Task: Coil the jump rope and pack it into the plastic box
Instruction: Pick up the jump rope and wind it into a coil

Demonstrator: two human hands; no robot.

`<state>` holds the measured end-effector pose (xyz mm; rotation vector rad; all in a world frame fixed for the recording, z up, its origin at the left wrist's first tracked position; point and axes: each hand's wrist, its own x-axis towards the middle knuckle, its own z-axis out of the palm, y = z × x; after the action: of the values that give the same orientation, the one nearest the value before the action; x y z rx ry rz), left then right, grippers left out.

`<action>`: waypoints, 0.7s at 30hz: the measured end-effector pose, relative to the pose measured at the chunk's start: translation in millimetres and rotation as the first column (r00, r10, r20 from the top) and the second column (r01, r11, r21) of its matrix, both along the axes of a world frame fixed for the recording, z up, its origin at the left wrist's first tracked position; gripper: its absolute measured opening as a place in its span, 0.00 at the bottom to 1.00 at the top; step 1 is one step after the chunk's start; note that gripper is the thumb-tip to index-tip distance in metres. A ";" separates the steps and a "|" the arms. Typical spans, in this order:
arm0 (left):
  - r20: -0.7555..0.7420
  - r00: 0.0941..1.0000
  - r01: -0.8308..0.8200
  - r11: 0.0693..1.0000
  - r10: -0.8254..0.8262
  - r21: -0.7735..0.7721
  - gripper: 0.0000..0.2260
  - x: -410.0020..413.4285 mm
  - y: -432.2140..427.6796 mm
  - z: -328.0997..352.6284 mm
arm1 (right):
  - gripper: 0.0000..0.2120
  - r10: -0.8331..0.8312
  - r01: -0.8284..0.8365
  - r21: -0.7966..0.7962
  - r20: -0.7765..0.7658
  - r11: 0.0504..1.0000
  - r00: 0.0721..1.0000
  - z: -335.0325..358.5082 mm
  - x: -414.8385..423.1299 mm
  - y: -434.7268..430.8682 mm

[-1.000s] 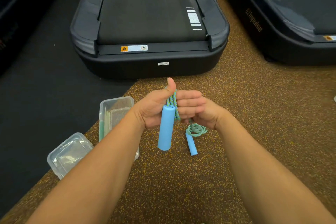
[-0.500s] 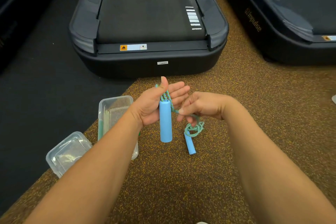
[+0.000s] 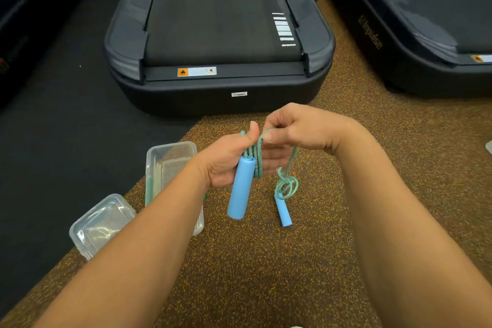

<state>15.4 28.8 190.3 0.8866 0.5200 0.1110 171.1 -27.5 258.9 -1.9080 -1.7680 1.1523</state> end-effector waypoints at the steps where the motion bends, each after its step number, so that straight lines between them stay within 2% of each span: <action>1: -0.009 1.000 0.021 1.000 -0.021 -0.002 0.32 0.3 -1.1 0.7 | 0.07 -0.016 0.017 0.041 -0.015 0.999 1.000 0.0 0.7 0.8; 4: 0.025 0.998 0.059 0.997 -0.057 -0.050 0.34 -1.1 -1.0 1.8 | 0.10 -0.093 0.107 0.149 -0.101 0.983 0.991 -6.9 3.6 3.6; 6: 0.056 0.996 0.069 0.995 -0.065 -0.070 0.34 -3.7 1.1 3.7 | 0.10 -0.143 0.180 0.171 -0.213 0.969 0.967 -15.7 6.3 3.7; 10: 0.120 0.986 0.123 0.990 -0.114 -0.070 0.33 -6.6 0.7 11.4 | 0.04 -0.180 0.271 0.167 -0.420 0.948 0.889 -36.1 9.4 2.1; 14: 0.167 0.976 0.156 0.983 -0.138 -0.101 0.31 -5.3 -3.3 18.9 | 0.05 -0.214 0.331 0.082 -0.615 0.940 0.759 -52.7 5.9 -0.8; 21: 0.229 0.971 0.099 0.988 -0.069 -0.121 0.28 -5.0 -4.1 22.2 | 0.14 -0.371 0.442 -0.078 -0.683 0.894 0.630 -77.9 -4.8 -3.5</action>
<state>10.5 24.7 212.5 0.7549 0.2744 0.0970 166.3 -31.0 181.0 -1.4202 -0.9019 1.3198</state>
